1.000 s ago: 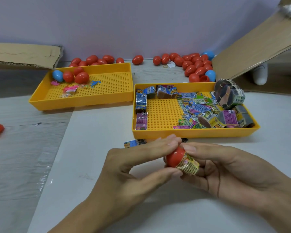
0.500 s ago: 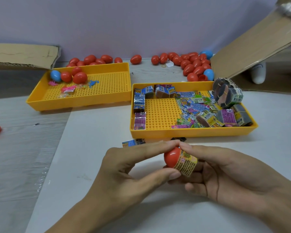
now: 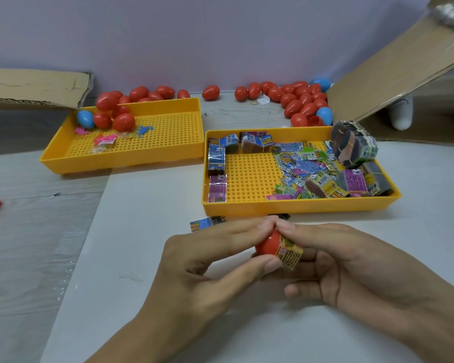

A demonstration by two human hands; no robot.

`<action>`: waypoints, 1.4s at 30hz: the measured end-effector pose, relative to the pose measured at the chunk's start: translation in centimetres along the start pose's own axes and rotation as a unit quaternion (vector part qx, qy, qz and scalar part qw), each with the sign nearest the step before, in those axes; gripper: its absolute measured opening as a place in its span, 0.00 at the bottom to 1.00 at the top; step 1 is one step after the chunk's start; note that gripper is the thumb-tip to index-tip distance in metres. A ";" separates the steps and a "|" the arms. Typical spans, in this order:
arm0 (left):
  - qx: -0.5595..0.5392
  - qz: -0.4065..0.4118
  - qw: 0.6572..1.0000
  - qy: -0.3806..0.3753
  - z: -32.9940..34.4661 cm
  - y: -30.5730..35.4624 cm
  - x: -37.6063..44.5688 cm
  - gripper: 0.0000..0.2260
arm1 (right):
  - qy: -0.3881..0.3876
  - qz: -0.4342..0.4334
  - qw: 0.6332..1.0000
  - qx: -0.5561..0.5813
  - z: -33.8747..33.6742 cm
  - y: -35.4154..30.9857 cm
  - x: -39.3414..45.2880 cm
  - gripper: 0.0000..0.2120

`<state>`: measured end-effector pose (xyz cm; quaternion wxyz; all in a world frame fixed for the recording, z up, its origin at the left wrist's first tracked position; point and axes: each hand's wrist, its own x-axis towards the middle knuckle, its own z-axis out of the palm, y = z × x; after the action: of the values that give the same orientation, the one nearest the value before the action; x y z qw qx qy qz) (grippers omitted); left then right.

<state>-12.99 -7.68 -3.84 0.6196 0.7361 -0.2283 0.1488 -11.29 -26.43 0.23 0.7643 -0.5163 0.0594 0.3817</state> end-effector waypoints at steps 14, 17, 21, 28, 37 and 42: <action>0.051 0.013 0.999 0.005 0.7 0.3 -0.2 0.17 | 0.029 -0.032 0.999 0.013 0.0 0.3 0.1 0.16; -0.030 -0.045 0.998 0.038 0.5 0.1 -0.3 0.17 | 0.025 -0.030 0.999 0.025 0.0 0.0 0.1 0.15; -0.130 -0.097 0.986 0.045 0.1 0.0 0.0 0.17 | 0.031 -0.071 0.996 -0.042 0.0 -0.3 -0.2 0.19; -0.156 -0.120 0.980 0.017 -0.2 0.3 0.3 0.19 | 0.108 -0.268 0.937 -0.196 -0.2 0.1 -0.2 0.14; -0.151 -0.129 0.980 0.014 -0.1 0.5 0.3 0.19 | 0.145 -0.454 0.772 -0.421 -0.3 0.9 -0.2 0.11; -0.148 -0.137 0.979 0.022 -0.2 0.7 0.3 0.18 | 0.129 -0.328 0.901 -0.255 0.1 0.3 -0.3 0.11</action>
<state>-13.08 -7.58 -3.02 0.7413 0.6569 -0.1307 0.0429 -11.70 -26.40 0.22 0.6744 -0.7282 -0.1144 0.0418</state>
